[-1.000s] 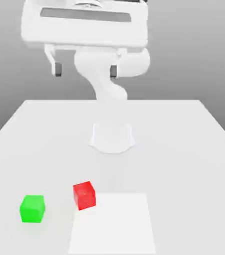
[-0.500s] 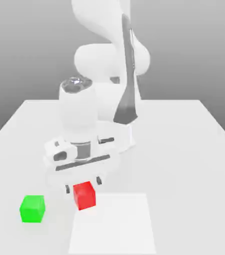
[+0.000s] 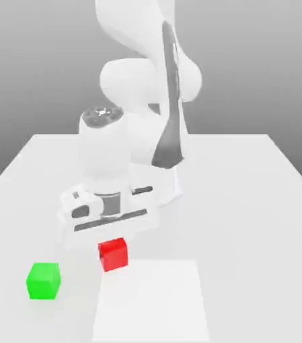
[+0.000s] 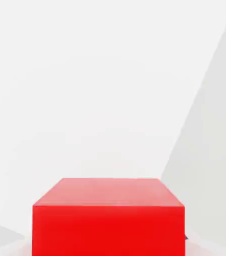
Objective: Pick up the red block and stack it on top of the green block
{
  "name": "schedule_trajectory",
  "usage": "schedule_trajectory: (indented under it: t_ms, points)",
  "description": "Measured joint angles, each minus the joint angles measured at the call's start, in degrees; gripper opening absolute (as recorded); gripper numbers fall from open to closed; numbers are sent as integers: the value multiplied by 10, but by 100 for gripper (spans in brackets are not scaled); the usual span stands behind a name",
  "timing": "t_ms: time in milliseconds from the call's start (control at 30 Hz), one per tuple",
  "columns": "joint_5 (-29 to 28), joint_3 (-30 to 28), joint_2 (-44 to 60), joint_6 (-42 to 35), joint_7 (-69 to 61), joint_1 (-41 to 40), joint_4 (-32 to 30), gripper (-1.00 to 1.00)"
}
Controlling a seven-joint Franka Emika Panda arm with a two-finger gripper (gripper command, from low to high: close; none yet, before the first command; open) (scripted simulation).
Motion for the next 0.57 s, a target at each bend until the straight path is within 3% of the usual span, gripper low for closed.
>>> schedule_trajectory:
  t_ms: [267,433,467,567]
  points:
    - [10,-57,20,-111,-52,-110,130,-100]
    - [66,-21,113,-40,-97,-131,149,-100]
    - [75,-15,127,-26,-104,-135,150,100]
    - [75,-15,127,-26,-104,-135,150,100]
